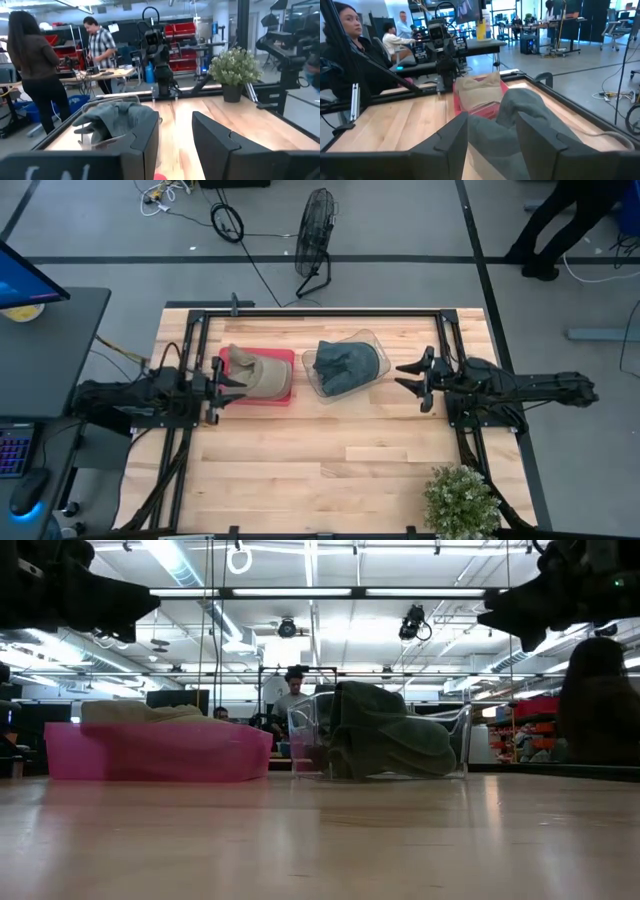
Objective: Pick & Place hat
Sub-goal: Return to Home Position
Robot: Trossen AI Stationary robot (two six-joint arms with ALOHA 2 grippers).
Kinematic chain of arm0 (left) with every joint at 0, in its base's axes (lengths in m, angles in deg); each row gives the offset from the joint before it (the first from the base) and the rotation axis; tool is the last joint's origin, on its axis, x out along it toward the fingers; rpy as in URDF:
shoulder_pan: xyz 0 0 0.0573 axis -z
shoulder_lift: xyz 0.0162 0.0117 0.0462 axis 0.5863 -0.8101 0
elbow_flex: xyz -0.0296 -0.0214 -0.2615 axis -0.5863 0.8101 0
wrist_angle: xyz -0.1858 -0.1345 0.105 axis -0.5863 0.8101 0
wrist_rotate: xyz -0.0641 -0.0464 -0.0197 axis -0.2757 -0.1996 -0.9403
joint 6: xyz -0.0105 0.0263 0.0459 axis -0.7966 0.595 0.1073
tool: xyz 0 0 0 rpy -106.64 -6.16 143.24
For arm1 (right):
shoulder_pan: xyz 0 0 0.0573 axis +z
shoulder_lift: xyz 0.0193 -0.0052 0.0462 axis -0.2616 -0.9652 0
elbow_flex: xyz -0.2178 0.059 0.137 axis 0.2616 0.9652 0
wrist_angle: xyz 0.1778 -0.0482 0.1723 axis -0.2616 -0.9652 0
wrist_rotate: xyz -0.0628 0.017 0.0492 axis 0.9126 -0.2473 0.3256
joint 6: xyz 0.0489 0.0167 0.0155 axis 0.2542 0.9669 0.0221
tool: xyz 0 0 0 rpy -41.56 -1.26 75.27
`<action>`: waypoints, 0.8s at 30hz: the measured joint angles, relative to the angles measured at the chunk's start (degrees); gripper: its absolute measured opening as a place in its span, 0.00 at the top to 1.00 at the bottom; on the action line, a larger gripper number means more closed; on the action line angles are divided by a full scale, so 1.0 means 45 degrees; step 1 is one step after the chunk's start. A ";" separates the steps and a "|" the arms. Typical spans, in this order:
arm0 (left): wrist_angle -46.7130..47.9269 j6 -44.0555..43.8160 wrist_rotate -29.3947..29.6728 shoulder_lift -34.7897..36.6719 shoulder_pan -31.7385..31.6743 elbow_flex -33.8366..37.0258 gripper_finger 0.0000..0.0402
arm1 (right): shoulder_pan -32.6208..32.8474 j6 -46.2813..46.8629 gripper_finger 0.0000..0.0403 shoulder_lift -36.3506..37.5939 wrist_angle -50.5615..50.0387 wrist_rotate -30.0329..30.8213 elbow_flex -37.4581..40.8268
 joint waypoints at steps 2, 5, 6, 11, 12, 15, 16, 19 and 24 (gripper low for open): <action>-0.0422 0.0000 -0.0004 0.0000 0.0000 0.0330 0.70 | 0.0000 0.0129 0.58 0.0211 -0.0015 0.0000 0.0177; -0.0784 0.0070 -0.0188 -0.0025 0.0000 0.0530 0.70 | 0.0000 0.0182 0.58 0.0467 0.0013 0.0000 0.0422; -0.0742 0.0110 -0.0356 -0.0029 -0.0005 0.0530 0.70 | 0.0000 0.0195 0.58 0.0547 0.0076 0.0000 0.0540; -0.0709 0.0194 -0.0698 -0.0029 -0.0005 0.0535 0.70 | 0.0000 0.0231 0.58 0.0922 0.1249 -0.0128 0.1476; -0.0594 0.0194 -0.0698 -0.0028 -0.0004 0.0535 0.70 | 0.0000 0.0230 0.58 0.0972 0.1519 -0.0131 0.1696; -0.0484 0.0194 -0.0698 -0.0028 -0.0001 0.0535 0.70 | 0.0005 0.0381 0.58 0.1090 0.1699 -0.0132 0.2055; -0.0384 0.0199 -0.0699 -0.0029 -0.0002 0.0535 0.70 | 0.0005 0.0471 0.58 0.1091 0.1712 -0.0131 0.2043; -0.0037 0.0186 -0.0698 -0.0029 -0.0003 0.0535 0.70 | 0.0005 0.0353 0.58 0.1104 0.1682 -0.0131 0.2031; 0.0222 -0.0302 -0.0698 -0.0029 -0.0001 0.0540 0.70 | 0.0005 0.0358 0.58 0.1272 0.1530 -0.0129 0.2029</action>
